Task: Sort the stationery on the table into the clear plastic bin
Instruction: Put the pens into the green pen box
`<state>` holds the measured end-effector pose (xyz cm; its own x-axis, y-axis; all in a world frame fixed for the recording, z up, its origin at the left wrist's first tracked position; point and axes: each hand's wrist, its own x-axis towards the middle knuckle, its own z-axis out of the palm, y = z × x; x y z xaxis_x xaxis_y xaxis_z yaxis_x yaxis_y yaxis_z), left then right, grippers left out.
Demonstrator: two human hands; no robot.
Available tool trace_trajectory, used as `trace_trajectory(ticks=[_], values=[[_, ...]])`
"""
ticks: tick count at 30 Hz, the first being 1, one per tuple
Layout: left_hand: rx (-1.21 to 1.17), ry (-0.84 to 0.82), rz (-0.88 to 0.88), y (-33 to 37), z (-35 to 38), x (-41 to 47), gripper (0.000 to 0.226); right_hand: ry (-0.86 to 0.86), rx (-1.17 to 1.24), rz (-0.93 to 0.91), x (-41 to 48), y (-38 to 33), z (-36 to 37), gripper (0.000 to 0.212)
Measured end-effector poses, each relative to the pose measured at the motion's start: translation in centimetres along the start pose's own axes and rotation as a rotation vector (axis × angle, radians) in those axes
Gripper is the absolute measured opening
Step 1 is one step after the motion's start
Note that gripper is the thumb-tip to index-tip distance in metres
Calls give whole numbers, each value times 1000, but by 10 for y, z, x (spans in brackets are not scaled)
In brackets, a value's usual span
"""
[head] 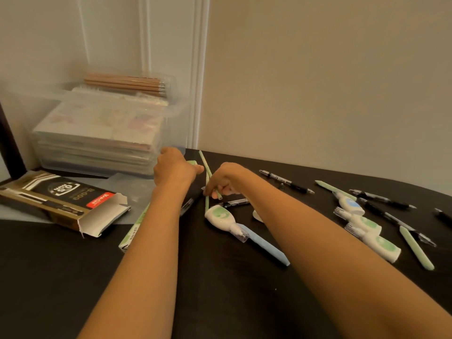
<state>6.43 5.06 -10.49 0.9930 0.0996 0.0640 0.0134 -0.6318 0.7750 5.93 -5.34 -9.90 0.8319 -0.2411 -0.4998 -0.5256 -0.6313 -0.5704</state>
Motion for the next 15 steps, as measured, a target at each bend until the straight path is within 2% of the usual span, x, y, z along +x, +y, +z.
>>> trace_trajectory(ticks=[4, 8, 11, 15], values=[[-3, -5, -14, -1, -1, 0, 75, 12, 5, 14, 0, 3, 1, 16], [-3, -3, -4, 2, -2, -3, 75, 77, 131, -36, 1, 12, -1, 12], [4, -19, -6, 3, 0, -6, 76, 120, 330, -105, -4, 22, -9, 7], [28, -44, -5, 7, 6, -9, 75, 40, 617, -106, -20, 36, -25, 7]])
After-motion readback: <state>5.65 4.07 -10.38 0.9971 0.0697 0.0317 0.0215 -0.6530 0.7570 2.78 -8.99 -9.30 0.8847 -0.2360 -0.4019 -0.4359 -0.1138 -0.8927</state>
